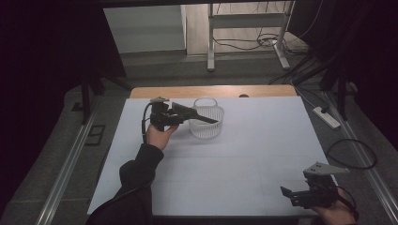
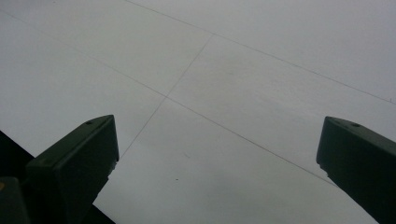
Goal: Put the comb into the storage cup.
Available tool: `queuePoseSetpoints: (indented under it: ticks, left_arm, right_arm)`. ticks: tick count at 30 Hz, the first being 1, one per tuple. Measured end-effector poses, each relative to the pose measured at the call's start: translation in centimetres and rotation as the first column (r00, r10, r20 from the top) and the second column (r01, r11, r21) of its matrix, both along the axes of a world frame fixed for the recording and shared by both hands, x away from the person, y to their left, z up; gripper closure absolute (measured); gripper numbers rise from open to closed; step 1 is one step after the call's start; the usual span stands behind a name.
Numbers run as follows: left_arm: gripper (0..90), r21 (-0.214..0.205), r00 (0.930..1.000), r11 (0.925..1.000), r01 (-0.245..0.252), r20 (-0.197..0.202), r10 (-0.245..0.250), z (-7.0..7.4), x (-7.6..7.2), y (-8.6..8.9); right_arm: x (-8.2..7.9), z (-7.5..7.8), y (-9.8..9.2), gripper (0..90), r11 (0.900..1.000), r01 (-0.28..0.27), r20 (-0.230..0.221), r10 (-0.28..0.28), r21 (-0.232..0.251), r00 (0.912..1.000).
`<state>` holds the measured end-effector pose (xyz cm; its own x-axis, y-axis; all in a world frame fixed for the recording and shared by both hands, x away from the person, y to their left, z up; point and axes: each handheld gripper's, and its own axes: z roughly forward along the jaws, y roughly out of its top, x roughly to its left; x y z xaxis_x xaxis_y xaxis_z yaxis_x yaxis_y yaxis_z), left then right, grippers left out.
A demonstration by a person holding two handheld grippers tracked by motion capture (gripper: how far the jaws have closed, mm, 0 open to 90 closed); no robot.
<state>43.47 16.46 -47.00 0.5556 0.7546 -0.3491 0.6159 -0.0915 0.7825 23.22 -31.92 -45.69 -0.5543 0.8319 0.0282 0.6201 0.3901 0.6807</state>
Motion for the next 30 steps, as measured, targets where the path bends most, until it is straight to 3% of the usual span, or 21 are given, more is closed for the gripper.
queuePoseSetpoints:
  ticks: [10,16,22,30]
  left_arm:
    - [8.5,-0.017,0.9988,0.9987,0.047,-0.014,-0.048,0.3,-0.3,0.6]
    - [4.6,0.039,0.9987,0.998,0.051,0.002,-0.051,0.5,-0.7,0.6]
    - [3.1,0.111,0.9975,0.9921,0.059,0.031,-0.063,0.6,-1.2,0.5]
    - [2.5,0.147,0.9948,0.9866,0.071,0.062,-0.081,0.7,-1.8,0.3]
  right_arm:
    - [0.0,0.0,0.0,0.0,1.0,-0.002,0.003,0.002,0.0,1.0]
    - [-0.1,0.0,-0.1,0.0,1.0,-0.001,0.005,0.001,0.005,1.0]
    - [-0.1,0.0,0.0,0.0,1.0,-0.004,0.005,0.004,0.006,1.0]
    - [-0.1,0.0,0.0,0.0,1.0,-0.006,0.005,0.006,0.007,1.0]
